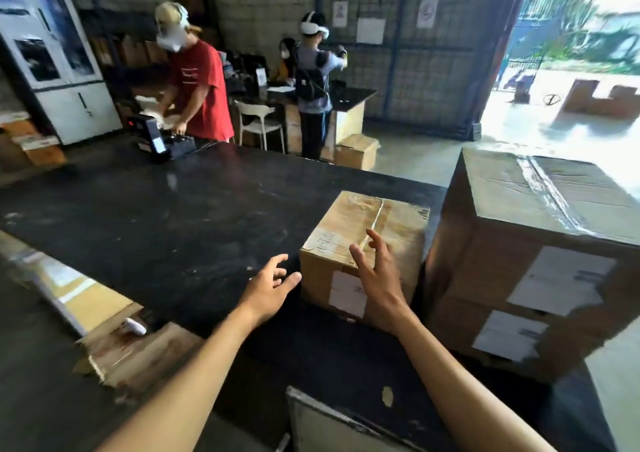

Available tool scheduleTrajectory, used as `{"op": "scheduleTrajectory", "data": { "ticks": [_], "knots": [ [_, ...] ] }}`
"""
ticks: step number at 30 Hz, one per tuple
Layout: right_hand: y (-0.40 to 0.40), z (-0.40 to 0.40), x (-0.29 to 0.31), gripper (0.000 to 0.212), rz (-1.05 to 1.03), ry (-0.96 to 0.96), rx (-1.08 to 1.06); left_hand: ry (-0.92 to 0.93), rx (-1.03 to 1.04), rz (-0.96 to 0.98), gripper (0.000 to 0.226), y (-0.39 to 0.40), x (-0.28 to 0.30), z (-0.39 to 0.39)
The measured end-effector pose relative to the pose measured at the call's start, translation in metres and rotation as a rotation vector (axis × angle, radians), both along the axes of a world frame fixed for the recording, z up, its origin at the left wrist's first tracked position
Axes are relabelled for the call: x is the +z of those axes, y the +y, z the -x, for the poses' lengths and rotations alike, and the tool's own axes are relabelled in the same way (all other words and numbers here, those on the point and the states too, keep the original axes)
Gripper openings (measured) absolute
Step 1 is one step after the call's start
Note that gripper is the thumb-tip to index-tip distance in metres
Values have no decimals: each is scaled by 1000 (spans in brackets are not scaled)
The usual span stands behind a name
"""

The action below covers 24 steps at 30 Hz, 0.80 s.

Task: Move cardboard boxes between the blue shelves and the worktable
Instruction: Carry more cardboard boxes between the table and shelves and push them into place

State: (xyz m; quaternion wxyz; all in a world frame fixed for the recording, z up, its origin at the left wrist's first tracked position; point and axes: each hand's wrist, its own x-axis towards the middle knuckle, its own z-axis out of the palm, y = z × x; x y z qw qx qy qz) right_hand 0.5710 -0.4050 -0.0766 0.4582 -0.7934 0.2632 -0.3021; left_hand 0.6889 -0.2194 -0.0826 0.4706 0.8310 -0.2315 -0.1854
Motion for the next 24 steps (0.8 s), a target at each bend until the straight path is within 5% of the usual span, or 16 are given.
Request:
{"op": "scheduleTrajectory", "data": {
  "ticks": [12,16,19,24],
  "knots": [
    [-88,13,-61,84,-88,154,-208,199,-31,-15,73,-72,-64,-41],
    [-109,3,-77,63,-288,102,-60,179,51,-64,87,-94,-79,-69],
    [-117,-2,-93,82,-449,170,-49,199,108,-62,93,-108,-87,-83],
    [-115,6,-106,93,-507,18,-129,244,124,1,87,-127,-99,-90]
  ]
}}
